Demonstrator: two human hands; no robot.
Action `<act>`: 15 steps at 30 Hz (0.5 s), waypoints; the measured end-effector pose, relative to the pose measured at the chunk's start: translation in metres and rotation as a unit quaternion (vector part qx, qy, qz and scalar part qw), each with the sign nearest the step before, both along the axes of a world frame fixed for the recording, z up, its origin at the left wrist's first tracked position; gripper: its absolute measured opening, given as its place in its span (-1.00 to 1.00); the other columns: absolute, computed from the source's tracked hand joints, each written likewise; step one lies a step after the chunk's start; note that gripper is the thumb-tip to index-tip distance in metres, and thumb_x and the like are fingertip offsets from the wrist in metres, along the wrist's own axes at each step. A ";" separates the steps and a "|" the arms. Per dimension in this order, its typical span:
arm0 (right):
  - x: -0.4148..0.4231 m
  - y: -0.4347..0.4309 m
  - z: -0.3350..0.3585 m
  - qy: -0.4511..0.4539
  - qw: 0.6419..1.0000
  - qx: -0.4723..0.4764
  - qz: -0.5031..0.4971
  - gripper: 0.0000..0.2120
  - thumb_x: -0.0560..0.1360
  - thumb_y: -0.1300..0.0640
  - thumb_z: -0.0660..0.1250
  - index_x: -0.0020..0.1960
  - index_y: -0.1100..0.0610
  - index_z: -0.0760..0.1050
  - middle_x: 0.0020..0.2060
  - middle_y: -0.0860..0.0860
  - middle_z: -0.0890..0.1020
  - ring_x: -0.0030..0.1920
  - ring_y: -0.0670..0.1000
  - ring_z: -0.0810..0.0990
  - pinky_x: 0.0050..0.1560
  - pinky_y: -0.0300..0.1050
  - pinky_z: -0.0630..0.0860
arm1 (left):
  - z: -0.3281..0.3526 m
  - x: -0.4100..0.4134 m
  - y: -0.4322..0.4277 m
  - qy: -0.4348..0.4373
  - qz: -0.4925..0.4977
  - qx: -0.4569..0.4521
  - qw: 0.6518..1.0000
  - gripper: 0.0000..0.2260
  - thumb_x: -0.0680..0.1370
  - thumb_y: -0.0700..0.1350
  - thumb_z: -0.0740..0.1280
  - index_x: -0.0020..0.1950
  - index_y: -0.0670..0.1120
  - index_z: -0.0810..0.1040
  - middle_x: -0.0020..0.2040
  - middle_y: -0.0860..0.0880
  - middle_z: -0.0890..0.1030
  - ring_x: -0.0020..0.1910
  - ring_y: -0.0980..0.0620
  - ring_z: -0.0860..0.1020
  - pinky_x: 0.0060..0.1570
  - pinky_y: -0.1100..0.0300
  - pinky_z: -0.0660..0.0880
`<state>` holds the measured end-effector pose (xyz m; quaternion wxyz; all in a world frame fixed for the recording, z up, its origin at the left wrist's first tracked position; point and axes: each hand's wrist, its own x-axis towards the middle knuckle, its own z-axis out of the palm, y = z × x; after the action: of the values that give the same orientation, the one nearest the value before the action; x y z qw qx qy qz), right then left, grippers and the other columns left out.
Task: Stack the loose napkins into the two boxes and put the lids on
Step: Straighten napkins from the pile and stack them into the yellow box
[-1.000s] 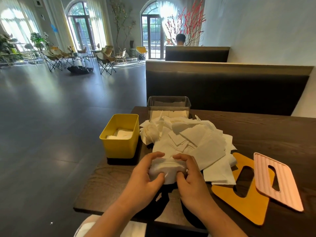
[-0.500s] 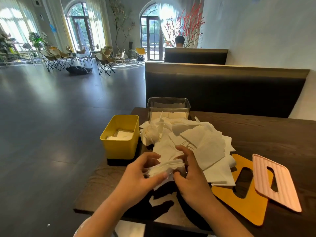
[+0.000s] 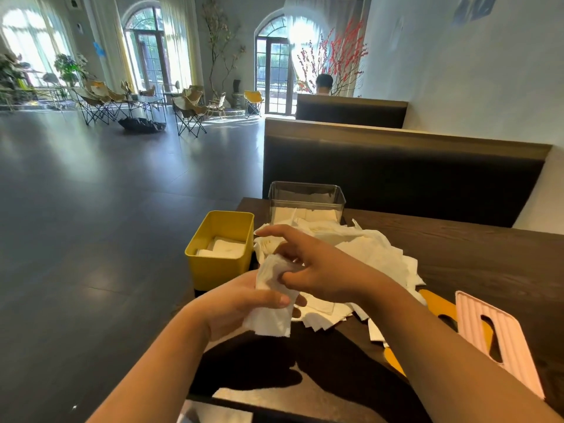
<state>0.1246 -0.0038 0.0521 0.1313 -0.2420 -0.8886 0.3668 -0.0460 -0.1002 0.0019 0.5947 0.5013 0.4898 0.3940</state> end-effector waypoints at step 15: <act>0.019 0.039 -0.052 -0.141 0.978 0.124 -0.091 -0.78 0.60 -0.03 0.39 0.25 -0.16 0.54 0.10 -0.19 0.55 0.06 -0.14 0.55 0.14 -0.21 0.58 | -0.030 -0.012 0.000 -0.336 0.175 -0.116 0.918 -0.65 0.61 -0.10 0.27 0.37 -0.19 0.54 0.31 -0.30 0.64 0.29 -0.28 0.57 0.19 -0.23 0.61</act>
<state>0.1440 0.0352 -0.0002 0.0668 -0.3526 -0.9112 0.2022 -0.0583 -0.1004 -0.0286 0.7000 0.1734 0.3831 0.5773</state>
